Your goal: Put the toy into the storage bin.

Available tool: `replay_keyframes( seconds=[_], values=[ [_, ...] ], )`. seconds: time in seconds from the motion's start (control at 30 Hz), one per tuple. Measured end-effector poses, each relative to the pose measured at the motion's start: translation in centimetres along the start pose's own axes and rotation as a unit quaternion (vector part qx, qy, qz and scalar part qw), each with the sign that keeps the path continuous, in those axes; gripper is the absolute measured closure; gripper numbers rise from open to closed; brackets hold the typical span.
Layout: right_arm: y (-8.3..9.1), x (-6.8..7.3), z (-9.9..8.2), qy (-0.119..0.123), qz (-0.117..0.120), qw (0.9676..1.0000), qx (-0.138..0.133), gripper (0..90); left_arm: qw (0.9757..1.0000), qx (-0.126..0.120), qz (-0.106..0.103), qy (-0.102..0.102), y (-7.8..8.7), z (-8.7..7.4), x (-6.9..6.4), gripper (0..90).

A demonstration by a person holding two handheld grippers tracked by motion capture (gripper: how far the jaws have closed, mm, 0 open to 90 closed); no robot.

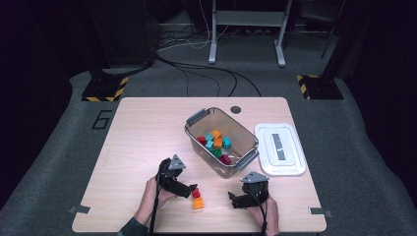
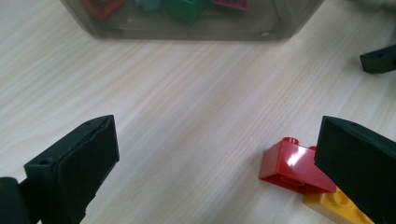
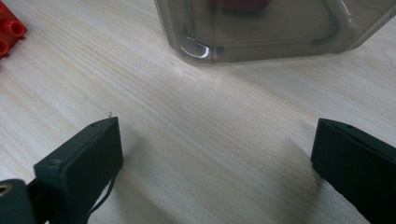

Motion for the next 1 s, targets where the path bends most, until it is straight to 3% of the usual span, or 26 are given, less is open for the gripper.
replay_keyframes(
  seconds=[0.27,0.53,0.6,0.67,0.93,1.0],
  values=[
    [0.0,0.0,0.0,-0.001,-0.001,1.0,0.0,1.4,0.9997,0.016,-0.014,-0.011,-1.0,-0.7,-1.4,0.0],
    [0.0,0.0,0.0,-0.001,-0.001,1.0,-0.001,1.5,0.9994,0.031,0.01,-0.009,-2.0,-1.2,-0.7,3.2],
    [0.0,0.0,0.0,-0.001,-0.001,1.0,0.0,1.5,0.9994,0.03,0.012,-0.013,-2.1,-1.3,-0.5,8.1],
    [0.0,0.0,0.0,-0.001,-0.001,1.0,0.0,1.5,0.9992,0.033,0.014,-0.017,-2.0,-1.6,-0.4,24.5],
    [0.0,0.0,0.0,-0.001,-0.001,1.0,-0.001,1.6,0.9997,0.01,0.007,-0.02,-2.0,-2.0,-0.6,38.9],
    [0.0,0.0,0.0,-0.001,-0.001,1.0,0.0,1.6,0.9997,0.008,0.004,-0.023,-1.9,-2.0,-0.6,47.4]
  ],
)
Point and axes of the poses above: each handheld gripper's, and its own axes: y roughly backward along the jaws, z roughly out of its top, x roughly to its left, the point moved 8 cm from there along -y, roughly forward along the jaws
